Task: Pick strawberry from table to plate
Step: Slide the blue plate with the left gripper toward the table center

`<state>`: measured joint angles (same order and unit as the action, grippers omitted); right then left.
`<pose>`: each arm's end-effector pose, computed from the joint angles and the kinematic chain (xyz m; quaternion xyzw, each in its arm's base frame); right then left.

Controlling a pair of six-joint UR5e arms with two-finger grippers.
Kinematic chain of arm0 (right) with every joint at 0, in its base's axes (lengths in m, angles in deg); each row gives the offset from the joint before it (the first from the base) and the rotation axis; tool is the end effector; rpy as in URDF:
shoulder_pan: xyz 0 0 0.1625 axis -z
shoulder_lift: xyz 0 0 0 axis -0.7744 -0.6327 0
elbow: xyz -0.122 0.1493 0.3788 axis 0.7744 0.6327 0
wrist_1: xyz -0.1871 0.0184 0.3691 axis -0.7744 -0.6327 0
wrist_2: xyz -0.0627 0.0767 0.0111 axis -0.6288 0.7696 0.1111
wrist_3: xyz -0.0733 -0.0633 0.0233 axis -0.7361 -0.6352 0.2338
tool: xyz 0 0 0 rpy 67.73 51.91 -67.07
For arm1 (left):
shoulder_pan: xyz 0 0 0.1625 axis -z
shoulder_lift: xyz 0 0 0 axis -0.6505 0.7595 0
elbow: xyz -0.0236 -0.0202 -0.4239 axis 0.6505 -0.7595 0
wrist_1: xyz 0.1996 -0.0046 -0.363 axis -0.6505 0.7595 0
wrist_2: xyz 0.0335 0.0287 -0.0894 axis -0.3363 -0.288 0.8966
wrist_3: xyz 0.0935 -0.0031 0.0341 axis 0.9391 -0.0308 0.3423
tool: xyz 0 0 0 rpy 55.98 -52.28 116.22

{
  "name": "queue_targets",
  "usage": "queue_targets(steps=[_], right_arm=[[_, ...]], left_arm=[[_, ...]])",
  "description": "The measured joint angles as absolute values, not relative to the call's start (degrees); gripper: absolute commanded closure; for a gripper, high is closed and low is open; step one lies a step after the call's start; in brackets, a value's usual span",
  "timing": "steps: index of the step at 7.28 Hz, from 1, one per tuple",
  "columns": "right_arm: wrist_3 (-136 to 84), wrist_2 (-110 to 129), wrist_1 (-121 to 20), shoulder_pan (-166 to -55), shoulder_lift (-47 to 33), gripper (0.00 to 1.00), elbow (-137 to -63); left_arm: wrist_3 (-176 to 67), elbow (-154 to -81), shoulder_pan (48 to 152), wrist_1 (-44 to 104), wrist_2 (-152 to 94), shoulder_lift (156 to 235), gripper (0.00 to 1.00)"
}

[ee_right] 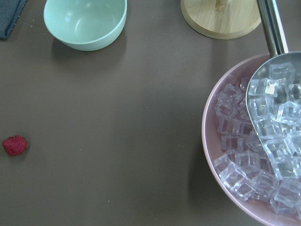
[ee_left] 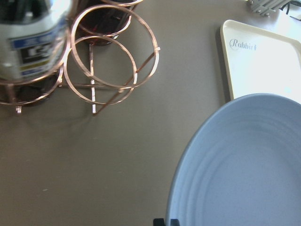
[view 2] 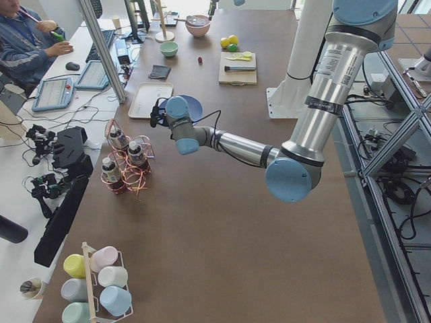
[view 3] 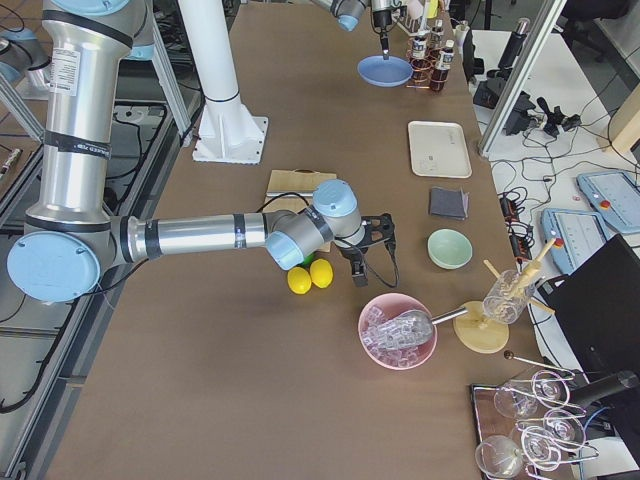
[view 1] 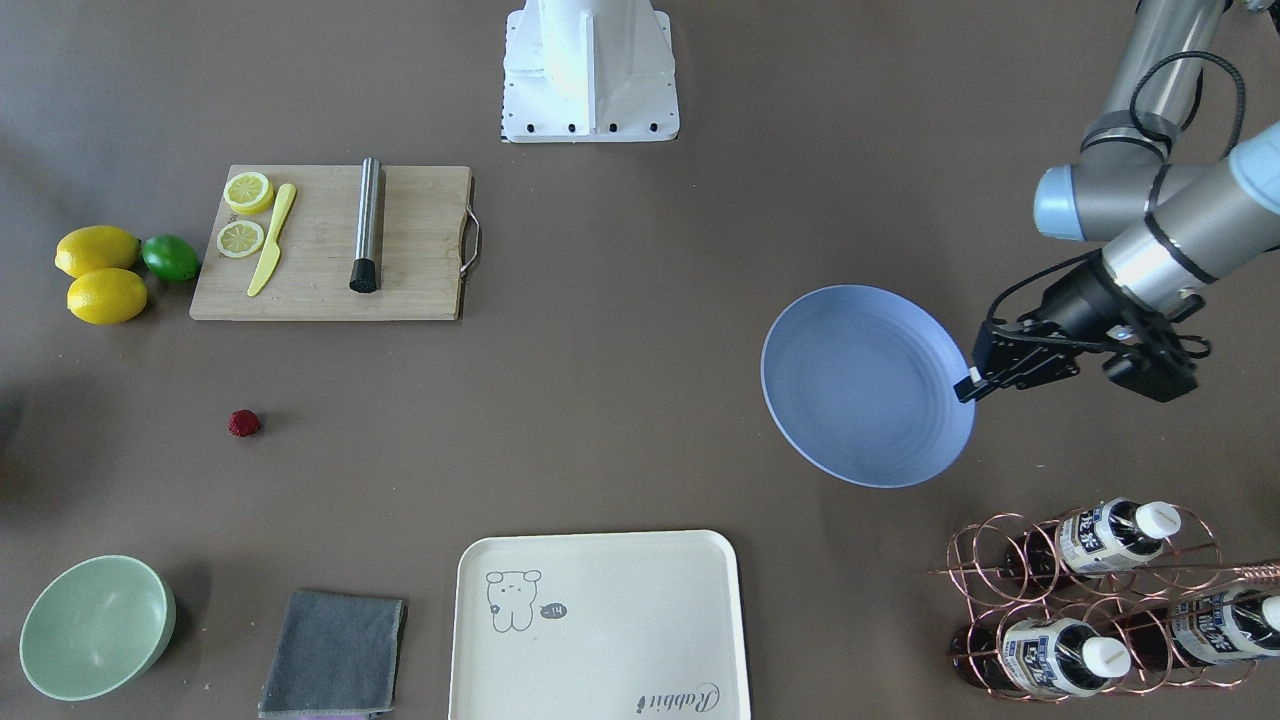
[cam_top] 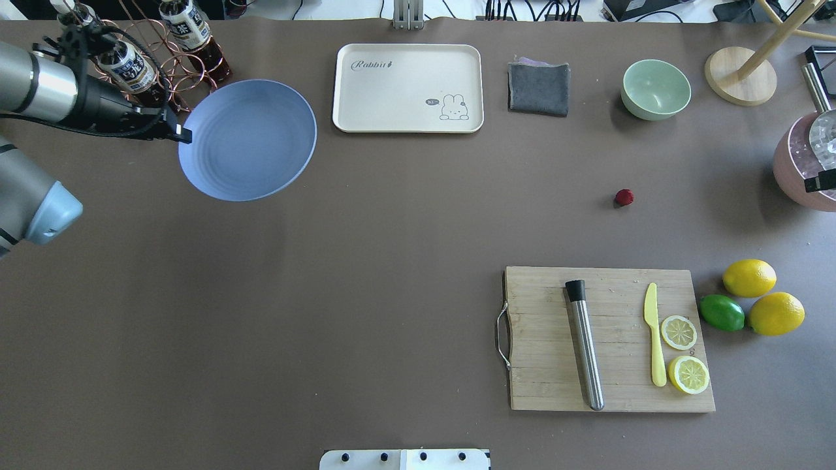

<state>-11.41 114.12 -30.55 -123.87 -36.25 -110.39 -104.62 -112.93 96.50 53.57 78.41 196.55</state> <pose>-0.0614 -0.4514 0.5578 0.1512 -0.4027 0.0087 0.9027 0.2976 -0.5660 0.3828 0.1259 0.5753 -0.0303 0.8076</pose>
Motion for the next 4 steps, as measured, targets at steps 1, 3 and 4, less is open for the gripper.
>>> queue_targets(steps=[1,3,4], right_arm=[[-11.4,114.2,-30.6,-123.9,-36.3,0.01,-110.4],[-11.4,114.4,-30.6,-123.8,-36.2,0.01,-110.4],[-11.4,114.5,-30.6,-123.8,-36.2,0.01,-110.4]], left_arm=[[-105.4,-114.6,92.1,48.9,73.9,199.0,1.00],[-107.0,-113.9,83.8,45.3,65.7,204.0,1.00],[-107.2,-111.6,81.4,45.1,63.6,206.5,1.00]])
